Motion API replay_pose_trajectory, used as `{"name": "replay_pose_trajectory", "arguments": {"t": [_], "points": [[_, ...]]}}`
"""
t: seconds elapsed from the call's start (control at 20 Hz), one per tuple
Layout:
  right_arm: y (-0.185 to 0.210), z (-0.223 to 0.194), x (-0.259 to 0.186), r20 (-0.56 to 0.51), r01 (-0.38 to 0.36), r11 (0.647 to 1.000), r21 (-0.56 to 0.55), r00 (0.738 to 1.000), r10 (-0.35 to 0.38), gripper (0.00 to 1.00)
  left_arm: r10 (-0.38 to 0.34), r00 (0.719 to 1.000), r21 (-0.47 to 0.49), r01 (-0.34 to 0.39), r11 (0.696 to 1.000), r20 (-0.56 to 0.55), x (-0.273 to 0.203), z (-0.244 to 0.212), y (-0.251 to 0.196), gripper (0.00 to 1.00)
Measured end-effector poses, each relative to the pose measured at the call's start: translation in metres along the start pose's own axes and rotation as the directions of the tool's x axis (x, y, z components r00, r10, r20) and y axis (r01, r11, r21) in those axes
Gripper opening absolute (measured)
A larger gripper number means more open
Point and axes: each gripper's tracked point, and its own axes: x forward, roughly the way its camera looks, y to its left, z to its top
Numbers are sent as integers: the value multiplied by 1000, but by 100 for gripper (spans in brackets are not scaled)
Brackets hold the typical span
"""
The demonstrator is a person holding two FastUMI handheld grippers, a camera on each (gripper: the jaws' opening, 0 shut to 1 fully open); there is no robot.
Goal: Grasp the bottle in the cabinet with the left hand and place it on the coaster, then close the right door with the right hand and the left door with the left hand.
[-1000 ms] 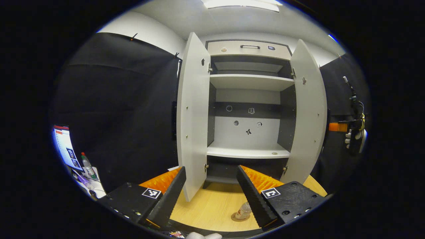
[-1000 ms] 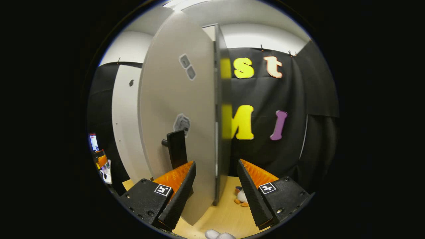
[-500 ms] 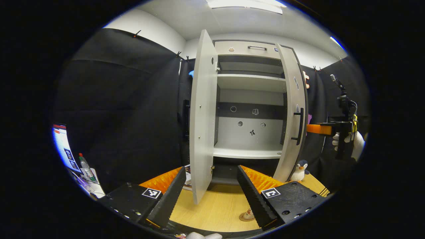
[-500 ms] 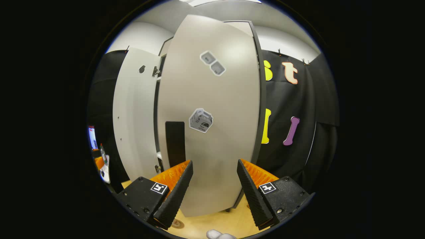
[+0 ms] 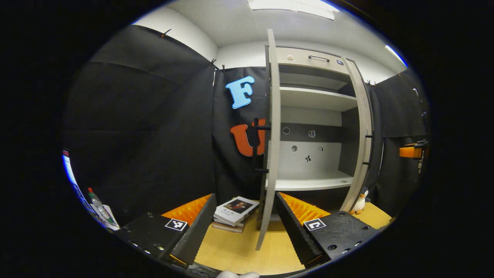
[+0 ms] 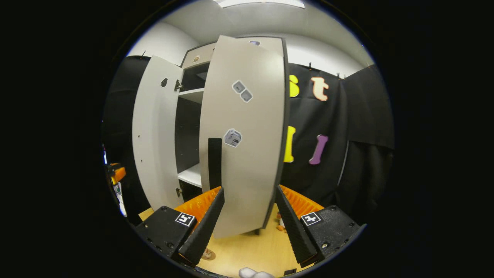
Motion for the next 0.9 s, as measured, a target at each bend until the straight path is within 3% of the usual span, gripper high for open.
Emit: {"name": "replay_pose_trajectory", "arguments": {"t": [0.15, 0.5, 0.55, 0.65, 0.7, 0.75, 0.9], "points": [[6, -7, -31, -4, 27, 999, 41, 1000, -27, 82, 10, 1000, -9, -10, 1000, 3, 18, 6, 26, 94], [25, -27, -72, -31, 54, 995, 84, 998, -51, 82, 73, 997, 73, -74, 995, 14, 60, 19, 69, 94], [28, -30, -76, -37, 53, 995, 87, 998, -50, 82, 64, 998, 75, -65, 995, 23, 66, 23, 69, 97], [31, -37, -84, -49, 58, 995, 82, 997, -54, 82, 30, 997, 71, -34, 997, 66, 76, 36, 66, 91], [32, -39, -87, -48, 62, 995, 82, 997, -58, 82, 35, 997, 74, -40, 996, 73, 83, 39, 68, 97], [32, -42, -90, -55, 63, 995, 82, 997, -59, 82, 34, 997, 81, -40, 996, 72, 87, 41, 70, 90], [35, -52, -92, -78, 57, 994, 95, 996, -50, 82, 27, 997, 86, -33, 996, 72, 103, 49, 72, 94]]}}
